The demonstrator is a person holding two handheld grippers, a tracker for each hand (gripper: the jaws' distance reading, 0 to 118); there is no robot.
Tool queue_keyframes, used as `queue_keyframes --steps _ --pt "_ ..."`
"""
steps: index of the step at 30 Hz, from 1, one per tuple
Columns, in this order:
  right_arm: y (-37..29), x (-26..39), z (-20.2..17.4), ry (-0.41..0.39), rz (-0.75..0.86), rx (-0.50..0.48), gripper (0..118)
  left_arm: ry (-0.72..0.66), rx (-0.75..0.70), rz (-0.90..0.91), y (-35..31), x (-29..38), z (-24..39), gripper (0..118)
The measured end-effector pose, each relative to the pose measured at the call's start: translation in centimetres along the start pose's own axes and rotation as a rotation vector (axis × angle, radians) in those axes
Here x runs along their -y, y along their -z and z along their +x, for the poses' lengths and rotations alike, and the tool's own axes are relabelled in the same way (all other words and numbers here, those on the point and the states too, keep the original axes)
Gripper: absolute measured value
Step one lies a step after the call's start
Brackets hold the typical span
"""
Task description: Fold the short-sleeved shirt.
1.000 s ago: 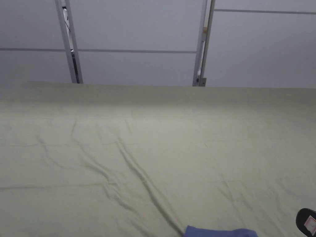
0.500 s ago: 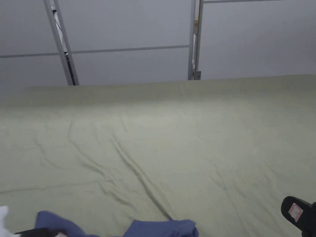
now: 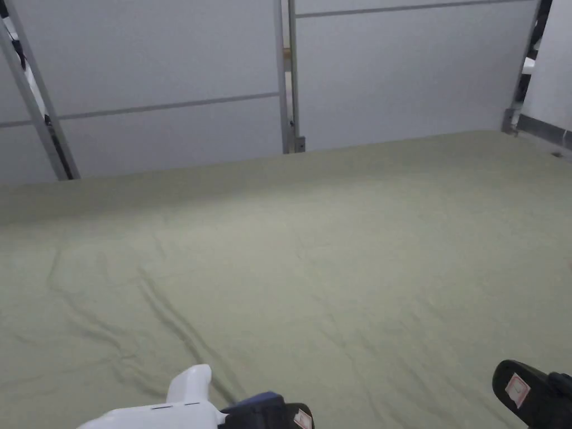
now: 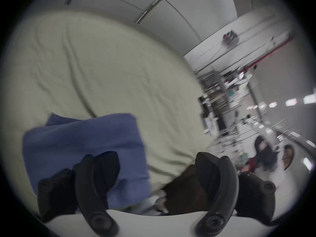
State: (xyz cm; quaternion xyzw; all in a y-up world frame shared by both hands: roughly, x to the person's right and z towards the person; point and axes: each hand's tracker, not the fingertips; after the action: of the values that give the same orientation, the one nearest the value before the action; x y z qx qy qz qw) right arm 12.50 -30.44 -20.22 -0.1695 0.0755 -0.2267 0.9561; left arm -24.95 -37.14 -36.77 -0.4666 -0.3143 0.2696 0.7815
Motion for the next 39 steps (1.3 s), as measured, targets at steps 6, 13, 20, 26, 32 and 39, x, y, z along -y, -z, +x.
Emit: queue_keyframes --steps 6,13,20,26,32,39 --pt "0.9 0.7 0.0 0.014 -0.021 -0.015 3 0.329 -0.484 0.299 -2.8 1.3 2.0 5" --pt "2.3 1.6 -1.4 0.014 -0.069 -0.050 3 0.332 -0.396 -0.027 6.8 4.3 -0.4 5" --pt "3.5 2.3 -2.9 -0.075 -0.180 -0.061 3 0.225 -0.341 -0.039 6.1 3.1 -1.2 1" --pt "9.3 4.7 -6.1 -0.133 -0.332 -0.138 3 0.110 -0.225 0.100 -4.3 1.5 -2.1 2" --pt "19.7 9.2 -9.5 -0.224 -0.570 -0.156 3 -0.073 -0.153 0.230 -14.1 1.5 -7.3 2" --pt "26.4 12.7 -9.7 -0.349 -0.806 -0.036 3 -0.282 -0.071 0.211 -16.2 2.2 -14.3 69"
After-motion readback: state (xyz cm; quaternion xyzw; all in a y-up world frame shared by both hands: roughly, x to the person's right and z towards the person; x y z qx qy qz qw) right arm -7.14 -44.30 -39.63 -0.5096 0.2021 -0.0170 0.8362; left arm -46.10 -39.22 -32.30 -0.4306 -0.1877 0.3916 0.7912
